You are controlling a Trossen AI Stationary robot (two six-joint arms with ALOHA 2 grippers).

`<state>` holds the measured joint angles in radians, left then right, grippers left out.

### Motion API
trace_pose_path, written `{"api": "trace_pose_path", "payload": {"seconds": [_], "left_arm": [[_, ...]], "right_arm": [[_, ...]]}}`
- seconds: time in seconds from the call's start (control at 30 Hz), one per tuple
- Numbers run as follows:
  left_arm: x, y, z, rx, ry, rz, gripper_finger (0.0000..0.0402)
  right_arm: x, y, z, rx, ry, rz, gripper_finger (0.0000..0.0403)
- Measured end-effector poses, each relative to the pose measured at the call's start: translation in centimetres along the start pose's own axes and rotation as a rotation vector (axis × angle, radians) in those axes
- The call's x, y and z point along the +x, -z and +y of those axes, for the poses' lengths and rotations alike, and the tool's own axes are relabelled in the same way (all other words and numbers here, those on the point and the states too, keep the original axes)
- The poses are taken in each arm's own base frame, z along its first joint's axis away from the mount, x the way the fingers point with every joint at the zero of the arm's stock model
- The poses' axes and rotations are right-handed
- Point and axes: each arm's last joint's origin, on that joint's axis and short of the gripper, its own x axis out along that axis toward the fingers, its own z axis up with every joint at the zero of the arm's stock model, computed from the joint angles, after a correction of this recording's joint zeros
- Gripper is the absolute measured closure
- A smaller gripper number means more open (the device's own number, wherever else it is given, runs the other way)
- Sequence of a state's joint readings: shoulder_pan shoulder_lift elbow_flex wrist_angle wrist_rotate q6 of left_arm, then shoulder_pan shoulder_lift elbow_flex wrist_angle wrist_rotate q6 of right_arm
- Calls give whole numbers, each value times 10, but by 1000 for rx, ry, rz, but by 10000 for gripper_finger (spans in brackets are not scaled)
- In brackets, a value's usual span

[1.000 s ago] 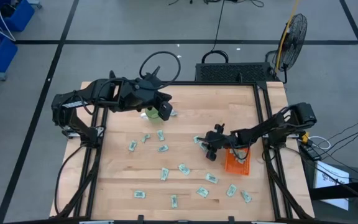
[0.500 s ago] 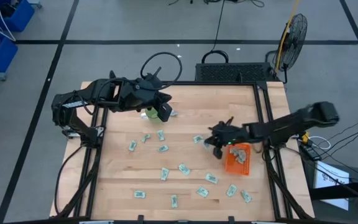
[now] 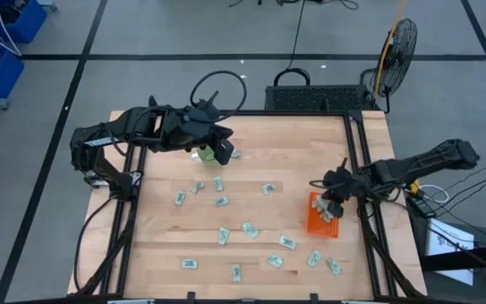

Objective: Pick and place Stevia / Truvia into bins
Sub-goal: Put the stevia packet into the orange basket

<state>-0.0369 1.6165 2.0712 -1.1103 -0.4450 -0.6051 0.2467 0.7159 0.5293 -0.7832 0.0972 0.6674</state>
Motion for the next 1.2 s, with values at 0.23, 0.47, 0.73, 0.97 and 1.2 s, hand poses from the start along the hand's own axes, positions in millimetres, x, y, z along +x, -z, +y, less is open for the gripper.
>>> {"api": "trace_pose_path", "payload": {"seconds": [0.23,0.47,0.73,0.97,1.2], "left_arm": [[0,0,0,-1,1,-2,364],[0,0,0,-4,1,-2,364],[0,0,-1,-27,6,-4,364],[1,-1,0,-33,1,-7,364],[1,-1,0,-39,2,-8,364]], "right_arm": [[22,7,5,-10,-42,17,381],[29,7,5,18,-21,40,326],[-6,-39,34,-161,-137,-356,320],[21,-79,43,-459,1,-588,299],[85,-98,19,-481,-109,-388,237]]}}
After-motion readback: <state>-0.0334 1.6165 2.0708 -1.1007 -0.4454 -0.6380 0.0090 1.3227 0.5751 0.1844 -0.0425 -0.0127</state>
